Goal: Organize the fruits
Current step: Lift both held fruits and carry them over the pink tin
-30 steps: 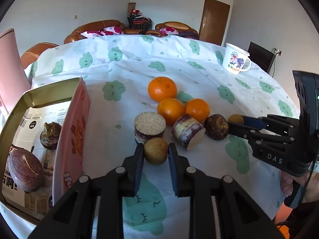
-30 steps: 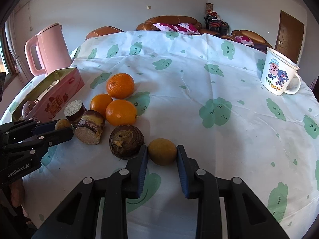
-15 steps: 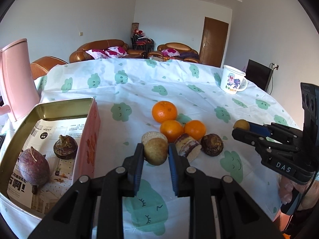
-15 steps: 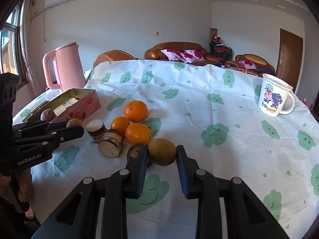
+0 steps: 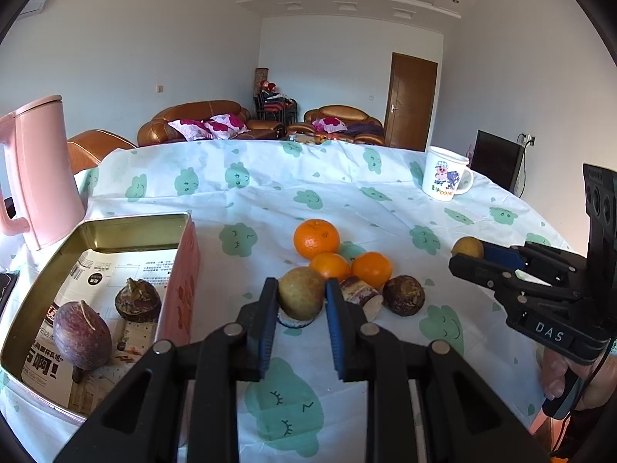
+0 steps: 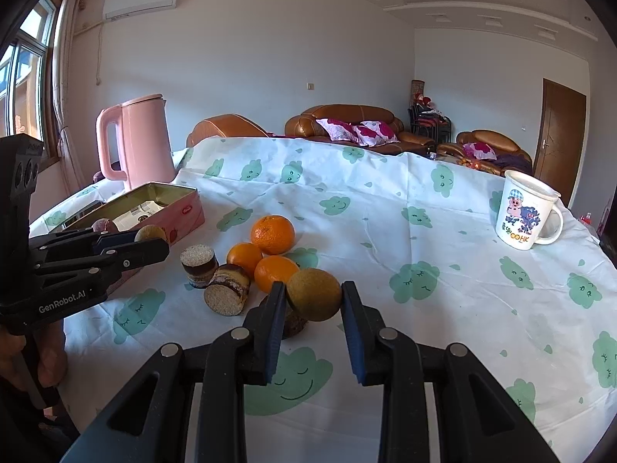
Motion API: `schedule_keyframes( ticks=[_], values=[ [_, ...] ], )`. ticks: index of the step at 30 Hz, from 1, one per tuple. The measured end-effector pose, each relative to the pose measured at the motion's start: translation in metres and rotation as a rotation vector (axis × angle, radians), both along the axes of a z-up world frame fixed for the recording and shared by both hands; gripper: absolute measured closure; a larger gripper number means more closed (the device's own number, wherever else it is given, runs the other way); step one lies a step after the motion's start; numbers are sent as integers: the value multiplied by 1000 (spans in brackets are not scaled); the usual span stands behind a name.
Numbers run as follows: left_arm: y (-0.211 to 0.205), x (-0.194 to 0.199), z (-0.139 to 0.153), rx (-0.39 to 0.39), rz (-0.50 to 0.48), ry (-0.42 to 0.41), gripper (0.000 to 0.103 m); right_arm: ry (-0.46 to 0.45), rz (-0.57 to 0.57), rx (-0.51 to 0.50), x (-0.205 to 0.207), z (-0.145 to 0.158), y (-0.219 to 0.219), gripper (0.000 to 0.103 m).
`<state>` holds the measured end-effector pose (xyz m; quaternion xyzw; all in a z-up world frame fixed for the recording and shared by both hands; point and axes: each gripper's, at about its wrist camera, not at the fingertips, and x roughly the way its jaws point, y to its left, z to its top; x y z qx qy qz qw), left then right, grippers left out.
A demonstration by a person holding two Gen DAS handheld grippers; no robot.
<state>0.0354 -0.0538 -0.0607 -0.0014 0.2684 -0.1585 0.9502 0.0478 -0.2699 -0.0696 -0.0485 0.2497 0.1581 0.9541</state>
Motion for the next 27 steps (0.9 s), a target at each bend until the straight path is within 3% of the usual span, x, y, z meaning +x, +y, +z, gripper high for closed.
schedule_keyframes(
  ticks=[18,27],
  values=[
    [1,-23,9,19,33,-137,78,-113,5,-13,-18,8,2,73],
    [-1,-24,11,25,38,-128,78,-121,17,-26,-23,17,8,73]
  ],
)
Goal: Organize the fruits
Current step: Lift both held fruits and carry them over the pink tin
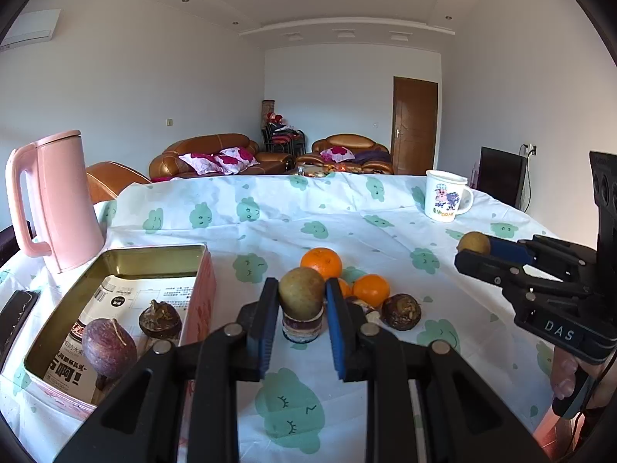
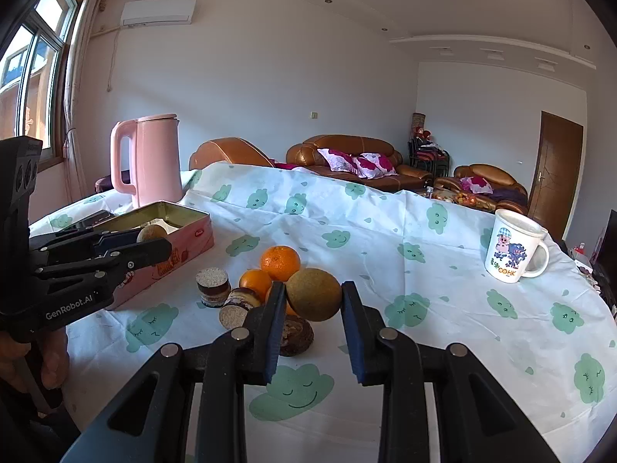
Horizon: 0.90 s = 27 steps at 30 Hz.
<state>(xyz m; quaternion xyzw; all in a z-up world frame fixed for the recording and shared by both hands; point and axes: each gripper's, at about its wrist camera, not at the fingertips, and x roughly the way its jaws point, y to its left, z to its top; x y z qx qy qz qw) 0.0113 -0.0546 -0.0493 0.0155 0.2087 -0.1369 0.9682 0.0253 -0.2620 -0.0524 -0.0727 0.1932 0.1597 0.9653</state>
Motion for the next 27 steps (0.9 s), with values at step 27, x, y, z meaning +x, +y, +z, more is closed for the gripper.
schedule_keyframes(
  ticks=[27],
  values=[
    [46,7,19,4,126,35,78,7,139,-27,23,20,63,73]
  ],
)
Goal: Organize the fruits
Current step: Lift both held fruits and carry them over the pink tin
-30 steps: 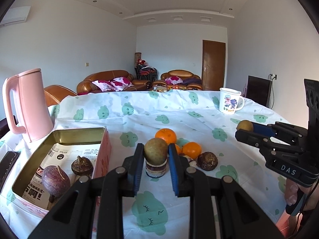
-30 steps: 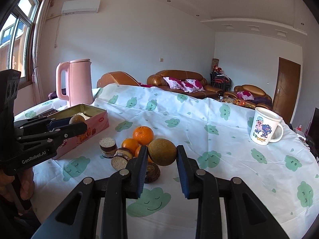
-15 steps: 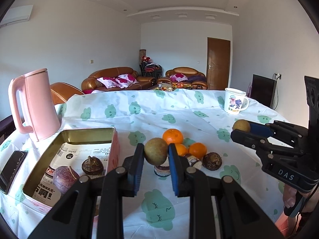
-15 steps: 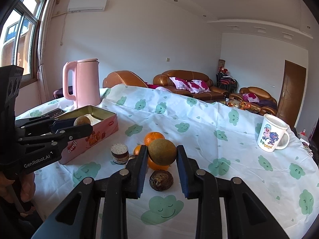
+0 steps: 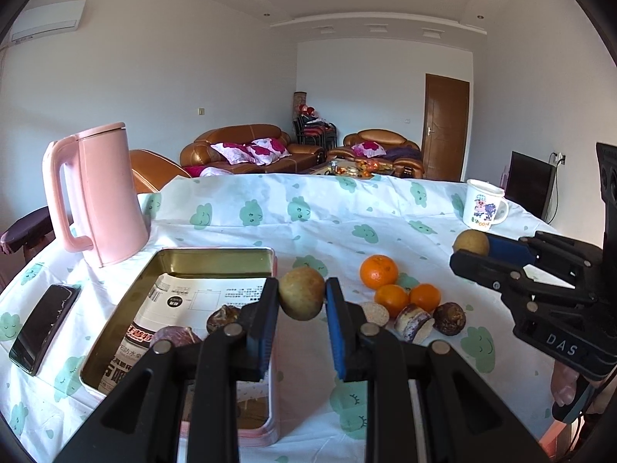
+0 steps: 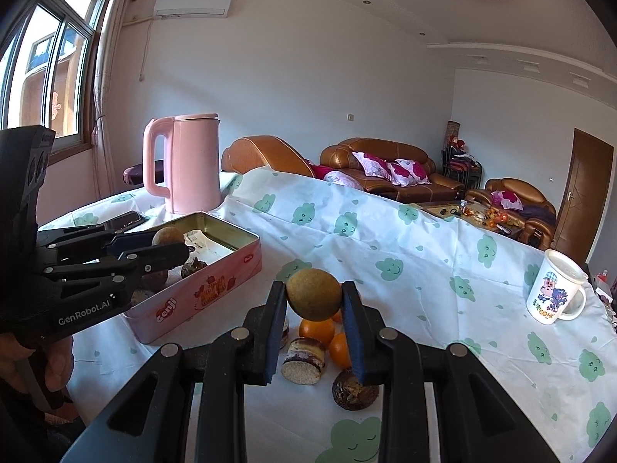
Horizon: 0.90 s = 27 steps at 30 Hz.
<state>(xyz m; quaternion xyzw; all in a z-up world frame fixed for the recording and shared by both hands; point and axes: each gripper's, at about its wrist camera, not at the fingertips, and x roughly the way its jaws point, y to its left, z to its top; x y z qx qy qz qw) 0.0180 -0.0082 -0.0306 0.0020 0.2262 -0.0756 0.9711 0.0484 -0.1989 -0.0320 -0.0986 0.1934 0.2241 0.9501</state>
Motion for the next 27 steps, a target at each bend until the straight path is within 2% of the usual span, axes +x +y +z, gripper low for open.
schedule_keyframes(
  ticks=[27],
  values=[
    [90,22,-3,-5,208,58,78,62,188,-23,32,7,99,72]
  ],
)
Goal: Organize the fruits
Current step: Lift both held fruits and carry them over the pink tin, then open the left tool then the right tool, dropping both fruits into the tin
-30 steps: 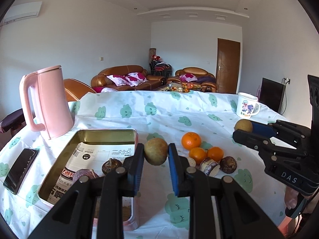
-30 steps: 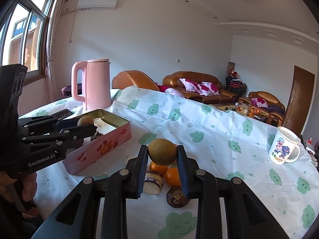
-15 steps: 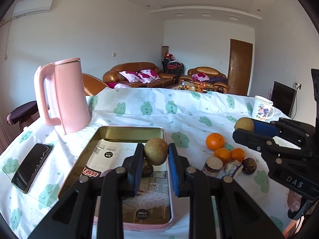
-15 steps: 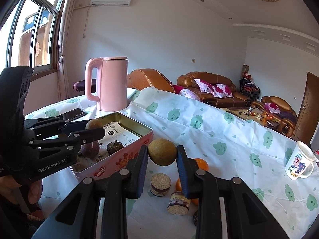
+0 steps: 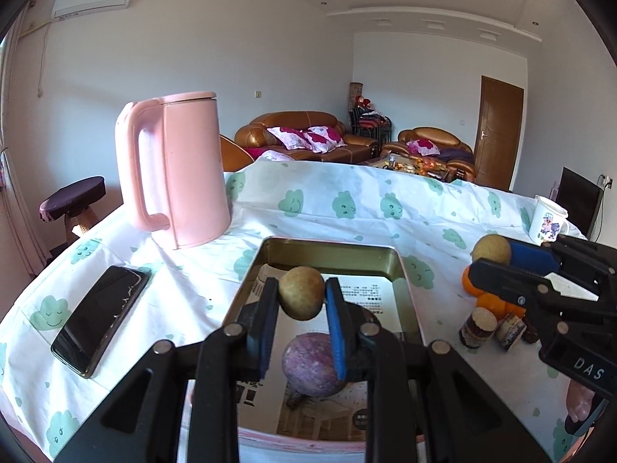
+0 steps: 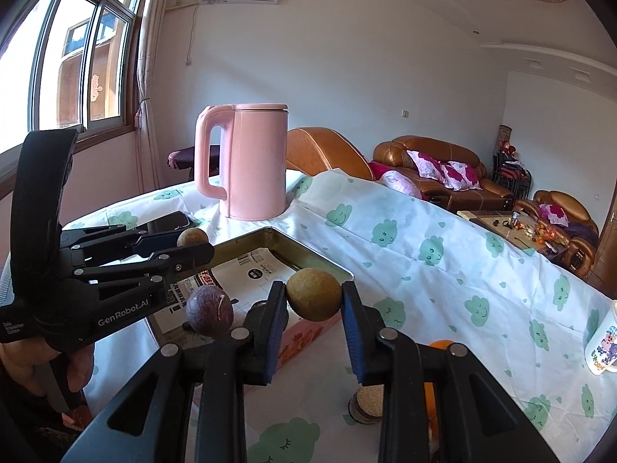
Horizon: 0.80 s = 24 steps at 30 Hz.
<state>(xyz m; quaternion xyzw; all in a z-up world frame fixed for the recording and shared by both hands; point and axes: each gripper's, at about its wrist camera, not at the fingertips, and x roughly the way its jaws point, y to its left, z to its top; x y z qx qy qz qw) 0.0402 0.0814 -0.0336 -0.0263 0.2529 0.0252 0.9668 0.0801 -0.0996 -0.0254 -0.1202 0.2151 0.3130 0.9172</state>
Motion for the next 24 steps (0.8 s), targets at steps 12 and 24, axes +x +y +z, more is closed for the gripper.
schedule_keyframes(
  ticks=[12,24],
  values=[
    [23,9,-18,-7,32,60,78,88,67,-29,3,-28,41,72],
    [30,14,-30,-22,20,106,78,134,91,-68,6,-45,56,72]
  ],
)
